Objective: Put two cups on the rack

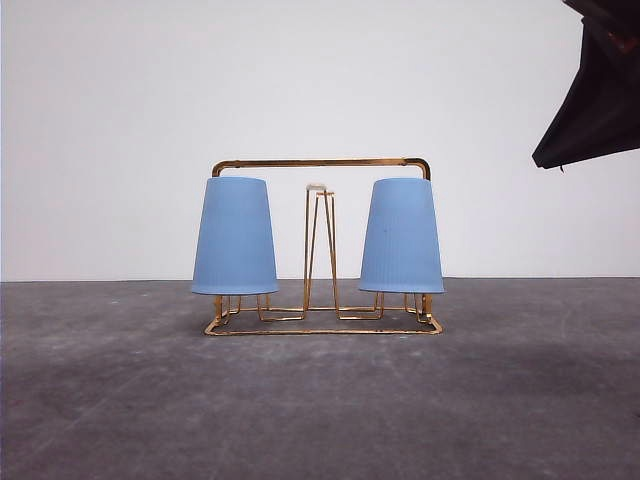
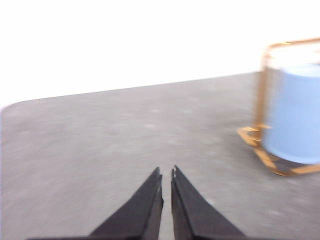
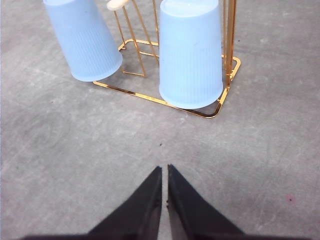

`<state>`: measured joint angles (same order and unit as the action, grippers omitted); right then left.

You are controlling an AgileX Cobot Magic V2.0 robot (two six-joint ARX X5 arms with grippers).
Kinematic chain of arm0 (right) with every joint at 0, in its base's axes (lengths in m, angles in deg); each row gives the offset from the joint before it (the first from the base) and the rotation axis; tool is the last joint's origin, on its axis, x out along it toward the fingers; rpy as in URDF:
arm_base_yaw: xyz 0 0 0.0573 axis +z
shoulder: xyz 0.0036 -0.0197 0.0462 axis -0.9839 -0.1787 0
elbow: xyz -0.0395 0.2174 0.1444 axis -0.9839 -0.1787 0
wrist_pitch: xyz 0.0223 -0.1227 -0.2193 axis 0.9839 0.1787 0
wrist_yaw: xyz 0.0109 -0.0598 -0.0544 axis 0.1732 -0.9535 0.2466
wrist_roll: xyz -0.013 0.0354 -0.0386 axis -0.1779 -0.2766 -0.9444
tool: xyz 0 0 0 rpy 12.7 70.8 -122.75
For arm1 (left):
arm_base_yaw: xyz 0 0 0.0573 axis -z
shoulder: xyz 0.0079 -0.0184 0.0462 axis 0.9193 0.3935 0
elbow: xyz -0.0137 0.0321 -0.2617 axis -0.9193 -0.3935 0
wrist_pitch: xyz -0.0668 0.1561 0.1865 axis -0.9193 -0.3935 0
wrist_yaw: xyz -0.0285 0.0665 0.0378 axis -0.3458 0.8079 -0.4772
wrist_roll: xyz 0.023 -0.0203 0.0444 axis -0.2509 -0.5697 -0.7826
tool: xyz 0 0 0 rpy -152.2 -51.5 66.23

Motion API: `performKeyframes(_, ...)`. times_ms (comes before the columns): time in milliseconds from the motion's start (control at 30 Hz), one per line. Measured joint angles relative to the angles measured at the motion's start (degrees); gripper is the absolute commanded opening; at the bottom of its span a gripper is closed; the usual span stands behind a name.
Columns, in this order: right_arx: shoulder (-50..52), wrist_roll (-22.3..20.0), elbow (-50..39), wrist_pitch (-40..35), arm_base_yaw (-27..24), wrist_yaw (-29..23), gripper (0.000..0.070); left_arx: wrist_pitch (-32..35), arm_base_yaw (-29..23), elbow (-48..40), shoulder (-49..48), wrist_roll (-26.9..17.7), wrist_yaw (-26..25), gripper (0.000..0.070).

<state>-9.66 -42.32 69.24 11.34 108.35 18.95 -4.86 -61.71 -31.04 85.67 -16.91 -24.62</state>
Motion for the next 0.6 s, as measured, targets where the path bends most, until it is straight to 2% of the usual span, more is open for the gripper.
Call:
performKeyframes(267, 0.02, 0.00, 0.00, -0.08, 0.00, 0.02, 0.0017, -2.56, -2.44, -3.60, -3.02, 5.77, 0.08, 0.0013)
performKeyframes(400, 0.04, 0.00, 0.00, -0.15, 0.00, 0.00, 0.0017, -5.46, -2.81, -3.62, -3.03, 5.95, -0.04, 0.0013)
performKeyframes(600, 0.04, 0.00, 0.00, -0.20, 0.00, 0.00, 0.0017, -5.54, -2.81, -3.60, -3.04, 6.13, -0.41, 0.0016)
